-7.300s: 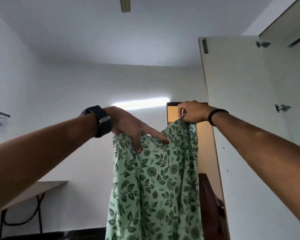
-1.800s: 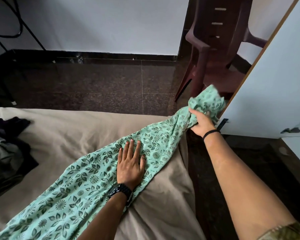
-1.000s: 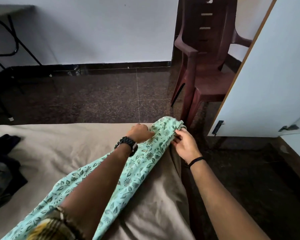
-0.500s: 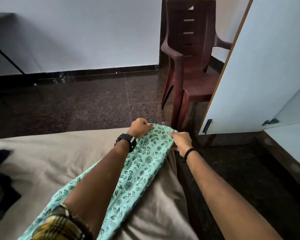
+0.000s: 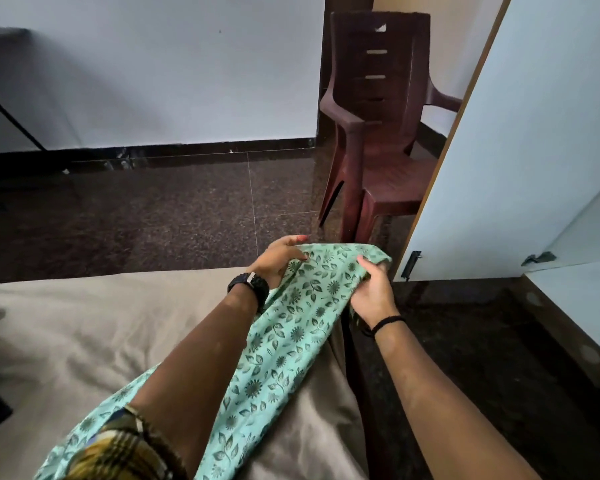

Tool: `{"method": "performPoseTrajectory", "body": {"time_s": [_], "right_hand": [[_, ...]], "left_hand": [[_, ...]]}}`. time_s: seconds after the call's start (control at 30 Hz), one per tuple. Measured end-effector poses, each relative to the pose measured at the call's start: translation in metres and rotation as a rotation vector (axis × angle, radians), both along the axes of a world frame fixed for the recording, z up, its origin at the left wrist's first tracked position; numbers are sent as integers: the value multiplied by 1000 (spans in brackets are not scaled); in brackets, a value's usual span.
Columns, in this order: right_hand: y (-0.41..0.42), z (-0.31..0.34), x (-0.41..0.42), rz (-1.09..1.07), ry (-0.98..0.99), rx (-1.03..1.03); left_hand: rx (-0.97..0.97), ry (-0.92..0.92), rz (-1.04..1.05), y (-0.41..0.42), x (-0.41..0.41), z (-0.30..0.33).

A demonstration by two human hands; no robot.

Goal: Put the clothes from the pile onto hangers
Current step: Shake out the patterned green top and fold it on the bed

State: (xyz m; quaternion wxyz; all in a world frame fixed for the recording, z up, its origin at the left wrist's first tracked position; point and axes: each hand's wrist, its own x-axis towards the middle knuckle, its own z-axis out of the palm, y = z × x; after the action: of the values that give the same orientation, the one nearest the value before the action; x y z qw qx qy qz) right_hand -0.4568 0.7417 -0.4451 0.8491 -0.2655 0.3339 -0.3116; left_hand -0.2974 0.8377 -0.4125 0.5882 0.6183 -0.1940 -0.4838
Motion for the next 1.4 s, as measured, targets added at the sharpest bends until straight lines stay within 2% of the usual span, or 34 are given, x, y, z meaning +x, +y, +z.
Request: {"method": "performPoseTrajectory", "body": {"time_s": [0.03, 0.07, 0.13, 0.2, 0.23, 0.27, 0.3, 0.37, 0.47, 0.53, 0.57, 0.63, 0.73, 0.83, 0.93, 1.0, 1.03, 1.1, 1.17, 1.27, 1.3, 1.37, 1.4], "right_hand": [[-5, 5, -2, 22, 29, 29], [-10, 8, -2, 69, 111, 53], [-17, 11, -2, 168, 257, 68], [-20, 12, 0, 163, 350, 52], [-20, 14, 1, 143, 376, 19], [-20, 17, 1, 127, 395, -25], [-18, 21, 2, 109, 423, -97], [-9, 32, 6, 87, 449, -238], [17, 57, 18, 184, 599, -571], [44, 76, 21, 289, 759, -903], [63, 84, 22, 341, 801, -1038], [106, 90, 25, 484, 762, -1251], [179, 78, 18, 699, 509, -1638], [239, 38, 5, 867, 395, -2066], [290, 6, -9, 1229, 497, -2113], [314, -4, -9, 1403, 627, -2078], [327, -4, -9, 1459, 610, -1994], [349, 7, -8, 1469, 516, -1563], [365, 9, 2, 1320, 387, -1053], [368, 8, 20, 1132, 344, -485], [368, 6, 25, 1108, 369, -359], [369, 1, 28, 1034, 384, -301], [371, 0, 27, 958, 375, -406]], "left_hand": [[-18, -37, 3, -4, 3, 0], [24, -152, -13, -5, 5, -3], [228, -537, -99, -7, 7, -7], [420, -914, -199, -9, 2, -11], [459, -1027, -206, -10, -1, -13], [444, -1064, -168, -11, -4, -13], [389, -1036, -113, -12, -8, -12], [236, -790, -27, -8, -18, -1], [9, -58, 106, 14, -28, 18], [-121, 299, 203, 45, -28, 28], [-170, 390, 239, 63, -27, 29], [-272, 525, 276, 108, -25, 26], [-410, 639, 313, 191, -32, 16], [-471, 709, 437, 274, -51, 1], [-368, 771, 610, 347, -69, -17], [-327, 752, 659, 381, -82, -20], [-286, 704, 661, 393, -91, -18], [-249, 651, 624, 405, -101, -22], [-150, 542, 646, 413, -112, -26], [-41, 417, 608, 420, -123, -27], [-5, 396, 593, 423, -121, -29], [101, 290, 631, 427, -122, -31], [113, 258, 667, 429, -122, -31]]}}
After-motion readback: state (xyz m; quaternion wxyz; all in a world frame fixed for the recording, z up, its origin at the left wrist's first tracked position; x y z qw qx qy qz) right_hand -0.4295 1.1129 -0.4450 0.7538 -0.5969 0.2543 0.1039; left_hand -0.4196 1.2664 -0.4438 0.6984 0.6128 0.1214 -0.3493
